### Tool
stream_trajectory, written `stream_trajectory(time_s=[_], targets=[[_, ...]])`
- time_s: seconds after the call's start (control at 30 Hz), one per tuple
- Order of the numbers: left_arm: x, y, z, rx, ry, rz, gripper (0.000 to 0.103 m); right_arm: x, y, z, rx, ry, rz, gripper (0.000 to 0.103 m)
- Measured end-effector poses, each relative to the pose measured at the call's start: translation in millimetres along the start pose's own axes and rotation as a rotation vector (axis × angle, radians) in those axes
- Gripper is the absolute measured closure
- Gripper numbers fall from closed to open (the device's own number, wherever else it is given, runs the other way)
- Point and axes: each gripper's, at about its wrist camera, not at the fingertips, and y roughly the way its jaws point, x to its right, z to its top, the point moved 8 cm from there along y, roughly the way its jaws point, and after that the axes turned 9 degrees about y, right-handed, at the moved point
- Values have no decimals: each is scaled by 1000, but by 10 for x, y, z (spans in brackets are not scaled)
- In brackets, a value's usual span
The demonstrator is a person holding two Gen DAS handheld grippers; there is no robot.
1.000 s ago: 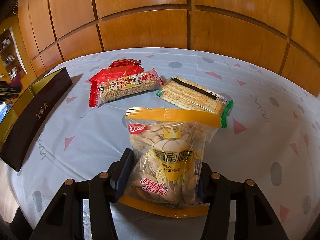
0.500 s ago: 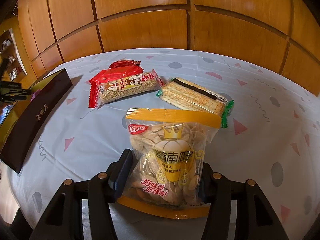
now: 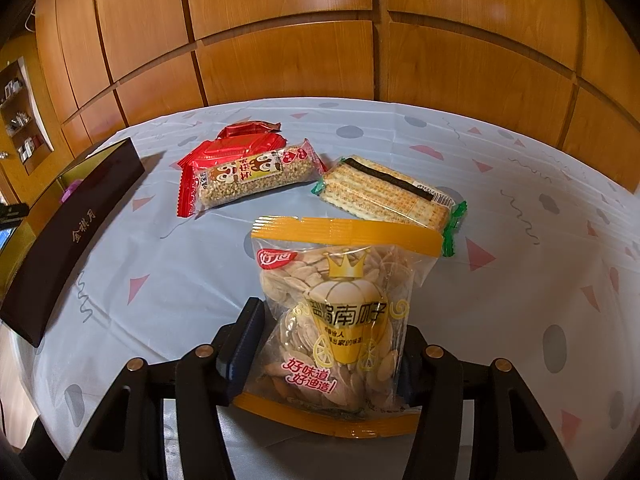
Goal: Organize snacks
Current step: 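Hold the clear orange-topped bag raised above the table with the right tool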
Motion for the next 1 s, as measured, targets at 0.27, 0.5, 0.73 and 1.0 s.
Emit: stream_trajectory(time_s=[0.27,0.5,0.73,1.0], targets=[[94,-139,-132,16,32,9,67,-2,2,9,3,1,-5,45],[139,-199,-194,18,47,-1,67,-8,0,3,7,0,-13,45],[144,-230,-244,21,58,1,67,-24,0,-3,10,-11,-32,45],[77,-222,-313,13,51,-2,67,-34,1,-11,9,-23,-53,45]])
